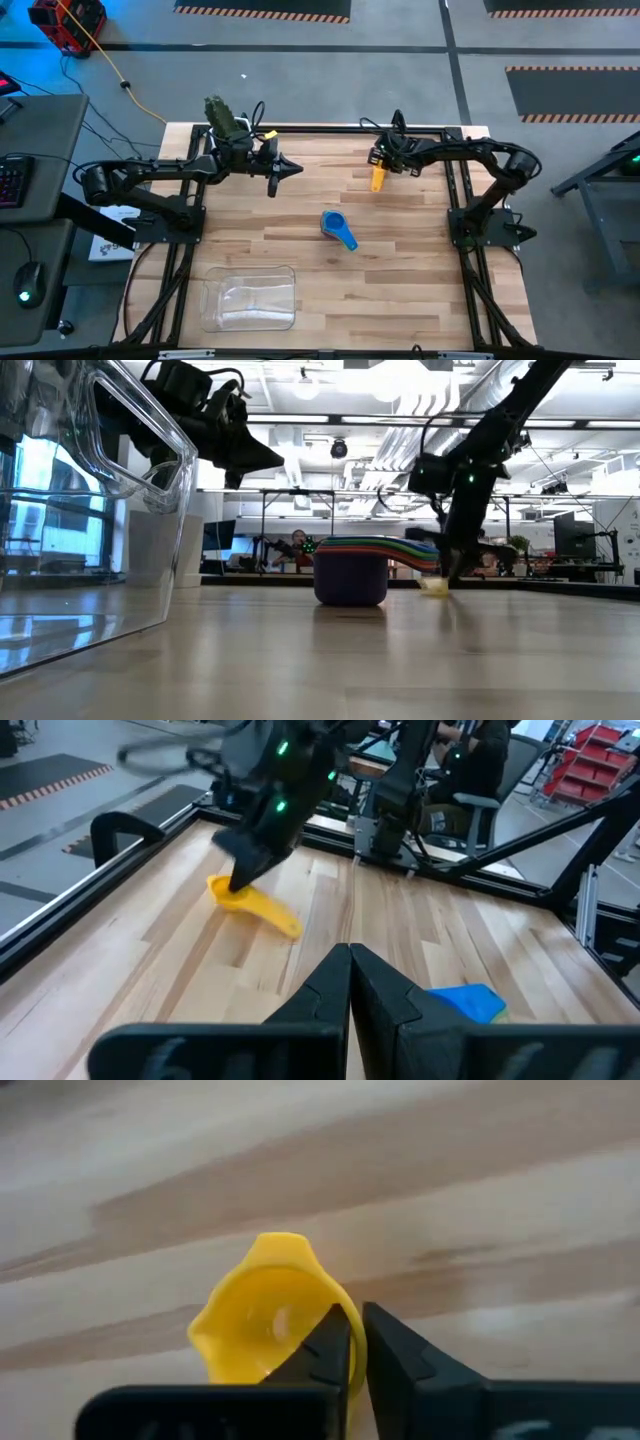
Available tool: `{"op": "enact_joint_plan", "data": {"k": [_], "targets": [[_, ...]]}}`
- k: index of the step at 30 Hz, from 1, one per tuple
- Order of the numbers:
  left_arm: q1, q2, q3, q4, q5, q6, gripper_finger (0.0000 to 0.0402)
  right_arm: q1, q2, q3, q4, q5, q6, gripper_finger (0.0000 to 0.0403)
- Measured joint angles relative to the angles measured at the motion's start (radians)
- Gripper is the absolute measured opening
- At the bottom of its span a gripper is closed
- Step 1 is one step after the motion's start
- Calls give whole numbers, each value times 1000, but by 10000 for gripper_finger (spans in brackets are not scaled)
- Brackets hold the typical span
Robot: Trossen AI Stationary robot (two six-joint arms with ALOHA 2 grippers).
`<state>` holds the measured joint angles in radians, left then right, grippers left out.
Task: Nest measuring cups in basket
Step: Stack the yellow measuring cup on top of the green measuring cup
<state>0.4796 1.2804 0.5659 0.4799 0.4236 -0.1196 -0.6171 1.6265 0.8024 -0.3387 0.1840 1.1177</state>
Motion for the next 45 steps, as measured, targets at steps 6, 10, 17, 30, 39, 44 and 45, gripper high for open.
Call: {"op": "enact_joint_plan", "data": {"k": [6, 10, 17, 30, 39, 44, 45], "targets": [[5, 0, 0, -52, 1, -8, 0, 79, -154, 0, 40, -130, -229, 6], [5, 0, 0, -57, 11, 17, 0, 192, -245, 0, 133, -387, -230, 5], [5, 0, 0, -57, 10, 70, 0, 541, -213, 69, 174, -320, -113, 2], [5, 0, 0, -57, 8, 87, 0, 621, 185, 573, -365, -184, -387, 1], [5, 0, 0, -57, 8, 71, 0, 581, 238, 624, -407, -189, -464, 1], [5, 0, 0, -57, 8, 71, 0, 562, 234, 624, -413, -258, -468, 1], [5, 0, 0, -57, 8, 71, 0, 560, 234, 624, -414, -264, -468, 3]]}}
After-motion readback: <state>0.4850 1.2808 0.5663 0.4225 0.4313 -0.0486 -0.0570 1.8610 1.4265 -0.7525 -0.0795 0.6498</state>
